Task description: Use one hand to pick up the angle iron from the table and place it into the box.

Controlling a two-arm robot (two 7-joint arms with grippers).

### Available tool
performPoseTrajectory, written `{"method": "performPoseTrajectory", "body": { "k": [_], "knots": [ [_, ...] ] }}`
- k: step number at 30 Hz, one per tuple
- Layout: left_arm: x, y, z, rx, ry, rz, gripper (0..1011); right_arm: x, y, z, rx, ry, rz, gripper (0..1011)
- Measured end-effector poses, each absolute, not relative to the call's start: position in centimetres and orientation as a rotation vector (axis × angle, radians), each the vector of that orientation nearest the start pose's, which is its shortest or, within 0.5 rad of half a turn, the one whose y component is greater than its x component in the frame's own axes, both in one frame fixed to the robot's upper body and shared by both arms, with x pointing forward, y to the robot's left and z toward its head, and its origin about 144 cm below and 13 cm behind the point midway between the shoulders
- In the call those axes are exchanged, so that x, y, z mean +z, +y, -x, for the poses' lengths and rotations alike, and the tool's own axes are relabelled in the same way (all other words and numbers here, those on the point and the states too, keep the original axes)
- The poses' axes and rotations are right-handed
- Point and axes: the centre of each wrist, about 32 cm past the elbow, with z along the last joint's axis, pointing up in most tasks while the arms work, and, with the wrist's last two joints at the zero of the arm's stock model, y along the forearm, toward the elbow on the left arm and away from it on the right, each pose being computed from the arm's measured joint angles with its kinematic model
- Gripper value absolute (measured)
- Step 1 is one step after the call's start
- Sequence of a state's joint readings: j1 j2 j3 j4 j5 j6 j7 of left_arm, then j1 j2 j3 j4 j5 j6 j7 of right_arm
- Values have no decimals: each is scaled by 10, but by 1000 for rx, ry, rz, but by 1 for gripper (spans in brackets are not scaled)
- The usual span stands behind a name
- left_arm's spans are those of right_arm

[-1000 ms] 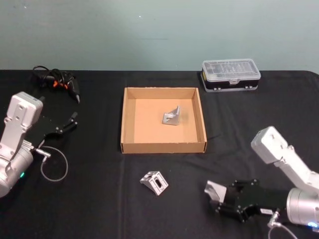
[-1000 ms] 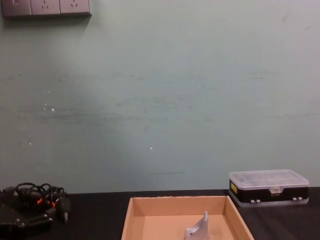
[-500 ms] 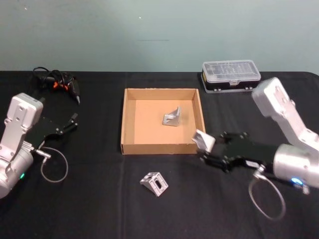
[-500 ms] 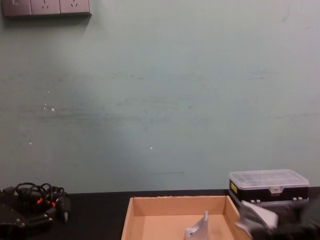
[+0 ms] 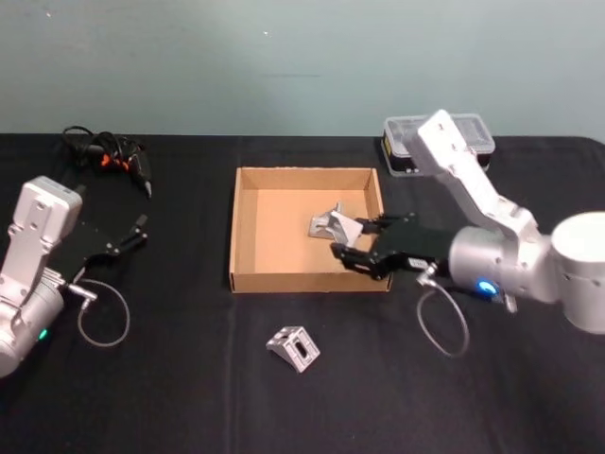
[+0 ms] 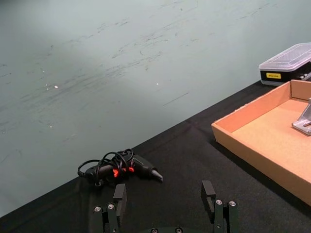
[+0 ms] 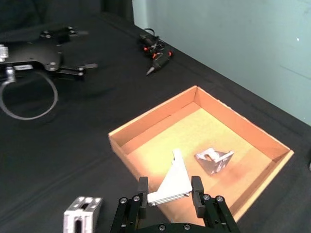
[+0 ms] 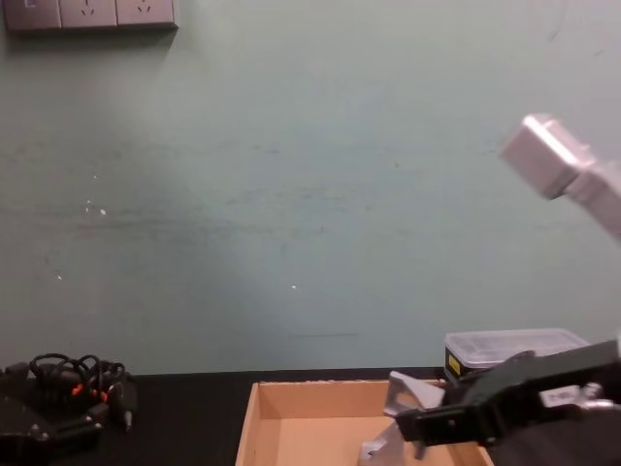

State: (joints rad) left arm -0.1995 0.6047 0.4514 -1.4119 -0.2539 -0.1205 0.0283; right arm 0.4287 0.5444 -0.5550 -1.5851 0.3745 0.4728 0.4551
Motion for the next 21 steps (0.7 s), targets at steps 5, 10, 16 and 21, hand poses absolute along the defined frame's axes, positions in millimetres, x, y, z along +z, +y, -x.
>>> {"method": "performPoseTrajectory", "body": {
  "k": [5,10,16,21],
  "knots": [
    [1140,310,-489,1248,-285,-304,1011,1236,-218,-548,-723,52,486,539],
    [1140,310,-489,1248,-285,-305,1011,1232,-205,-563,-715,66,499,539],
    [1140,310,-489,1248,-285,-304,1012,1226,-191,-577,-696,86,516,539],
    [1140,310,-489,1248,-285,-304,1011,1222,-184,-585,-690,93,526,539]
  ]
}}
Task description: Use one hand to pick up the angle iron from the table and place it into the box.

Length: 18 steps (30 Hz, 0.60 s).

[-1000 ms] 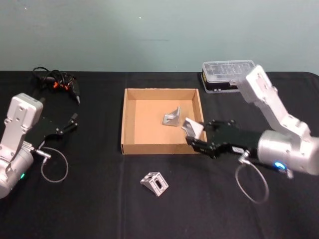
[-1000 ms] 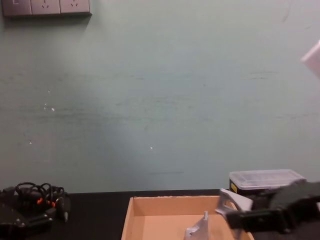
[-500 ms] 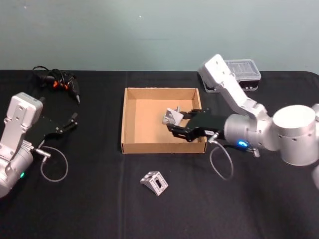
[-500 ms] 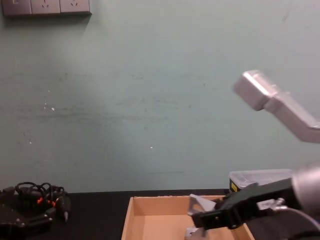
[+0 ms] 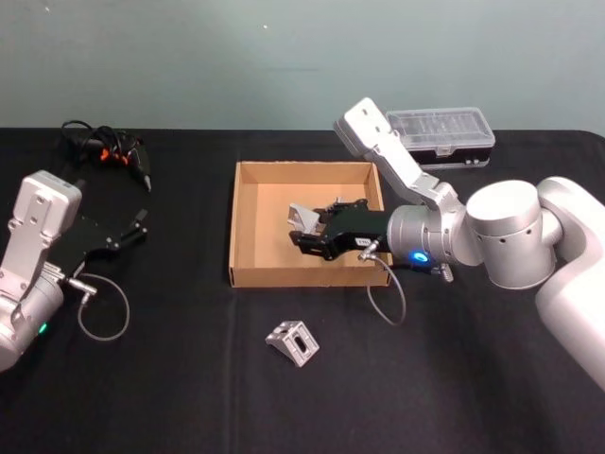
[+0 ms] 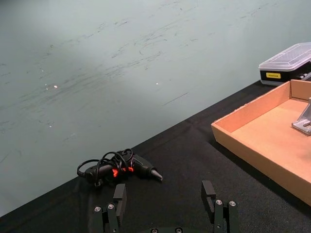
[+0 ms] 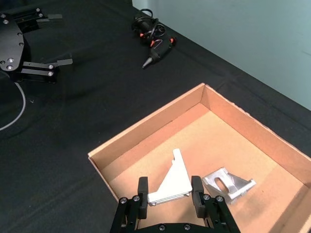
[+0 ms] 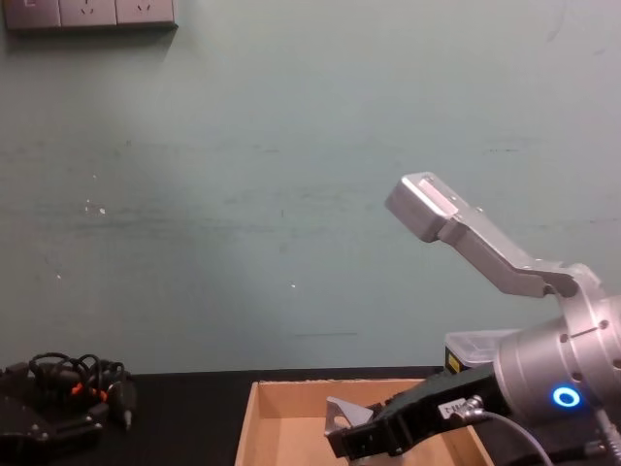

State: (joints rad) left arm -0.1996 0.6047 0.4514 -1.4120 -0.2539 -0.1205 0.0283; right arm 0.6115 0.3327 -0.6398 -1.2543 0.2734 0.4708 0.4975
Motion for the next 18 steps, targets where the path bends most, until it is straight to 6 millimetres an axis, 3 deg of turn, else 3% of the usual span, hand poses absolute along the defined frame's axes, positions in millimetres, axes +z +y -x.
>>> {"method": "performPoseTrajectory", "body": {
  "k": [18],
  "knots": [
    [1140,310,-489,1248,-285,-304,1011,1215,-173,-601,-693,105,558,539]
  ]
}}
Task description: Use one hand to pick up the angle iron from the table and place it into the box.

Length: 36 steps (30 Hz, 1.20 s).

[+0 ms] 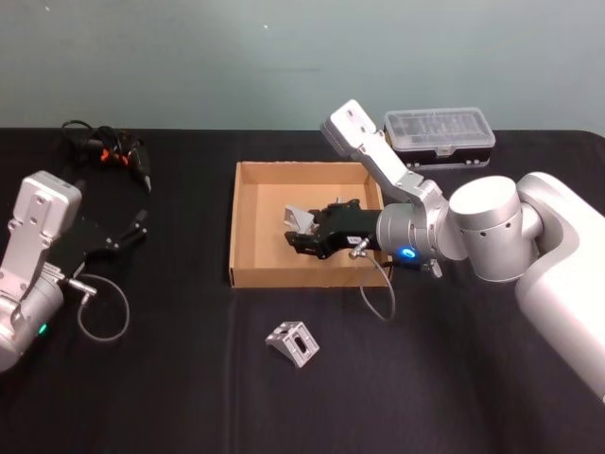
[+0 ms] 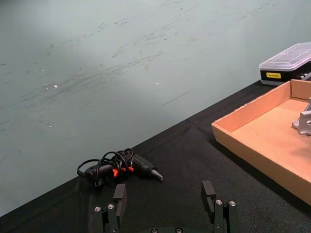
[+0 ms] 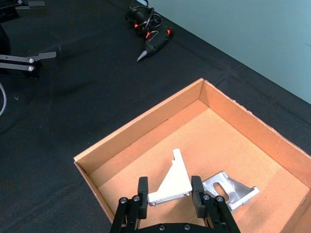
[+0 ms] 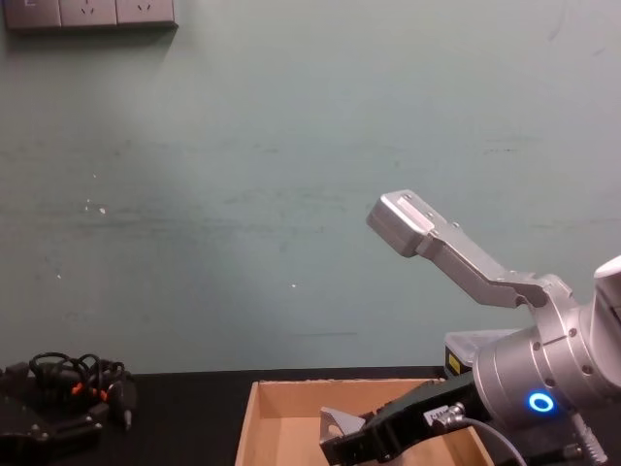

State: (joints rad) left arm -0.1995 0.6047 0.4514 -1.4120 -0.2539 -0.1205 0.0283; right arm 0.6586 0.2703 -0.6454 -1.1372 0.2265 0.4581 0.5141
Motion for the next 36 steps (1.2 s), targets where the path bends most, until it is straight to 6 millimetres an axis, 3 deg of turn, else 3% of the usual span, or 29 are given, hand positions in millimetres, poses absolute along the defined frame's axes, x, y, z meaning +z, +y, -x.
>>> {"method": "performPoseTrajectory", "body": {
  "k": [18,20,23,26,27,31,32,36],
  "knots": [
    [1140,310,-489,1248,-285,-304,1011,1216,-174,-600,-694,103,554,544],
    [1140,310,-489,1248,-285,-305,1011,1216,-174,-600,-695,103,554,583],
    [1140,310,-489,1248,-285,-305,1011,1216,-174,-600,-696,103,554,721],
    [1140,310,-489,1248,-285,-304,1011,1216,-174,-599,-697,103,554,774],
    [1140,310,-489,1248,-285,-304,1011,1216,-174,-599,-697,104,554,837],
    [1140,310,-489,1248,-285,-305,1011,1216,-174,-599,-697,104,554,900],
    [1140,310,-489,1248,-285,-304,1012,1216,-175,-599,-697,104,554,967],
    [1140,310,-489,1248,-285,-304,1011,1216,-175,-599,-697,104,553,1000]
  ]
}}
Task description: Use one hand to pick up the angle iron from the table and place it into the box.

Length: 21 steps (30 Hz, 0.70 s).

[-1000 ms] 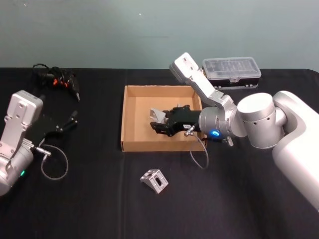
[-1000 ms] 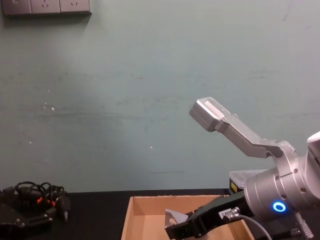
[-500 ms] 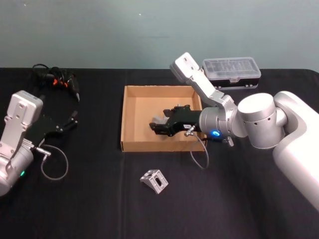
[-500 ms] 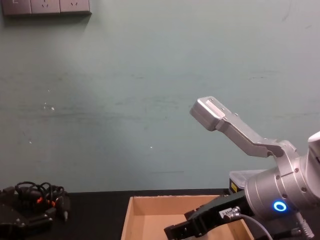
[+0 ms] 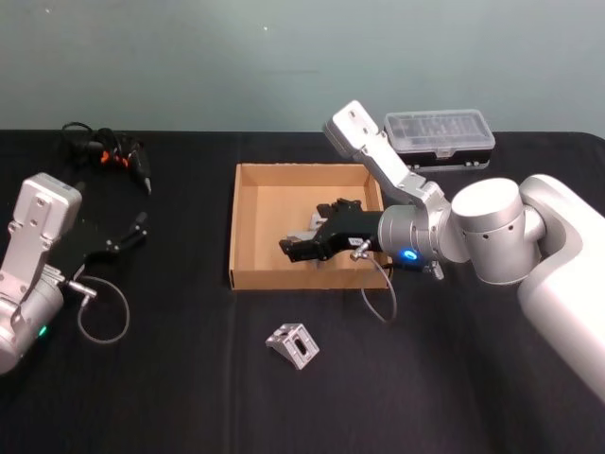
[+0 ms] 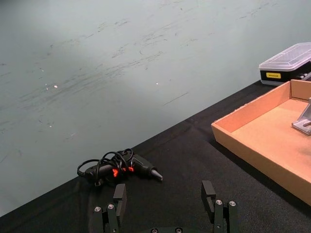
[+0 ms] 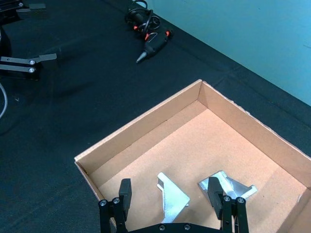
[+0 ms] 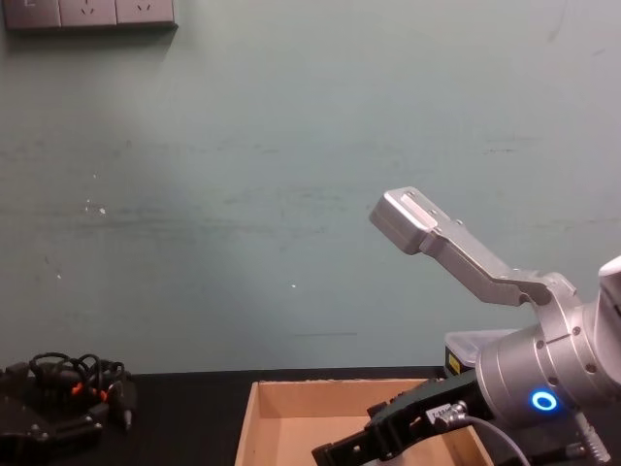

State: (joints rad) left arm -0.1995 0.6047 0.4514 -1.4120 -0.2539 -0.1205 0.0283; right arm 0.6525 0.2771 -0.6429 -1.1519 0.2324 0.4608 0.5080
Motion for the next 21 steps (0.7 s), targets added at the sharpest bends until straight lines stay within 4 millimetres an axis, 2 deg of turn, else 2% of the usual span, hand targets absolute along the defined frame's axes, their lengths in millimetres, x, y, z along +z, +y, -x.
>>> {"method": "performPoseTrajectory", "body": {
  "k": [11,21],
  "knots": [
    [1140,310,-489,1248,-285,-304,1011,1217,-175,-598,-698,102,550,1000],
    [1140,310,-489,1248,-285,-304,1011,1229,-184,-578,-726,59,518,1000]
  ]
}}
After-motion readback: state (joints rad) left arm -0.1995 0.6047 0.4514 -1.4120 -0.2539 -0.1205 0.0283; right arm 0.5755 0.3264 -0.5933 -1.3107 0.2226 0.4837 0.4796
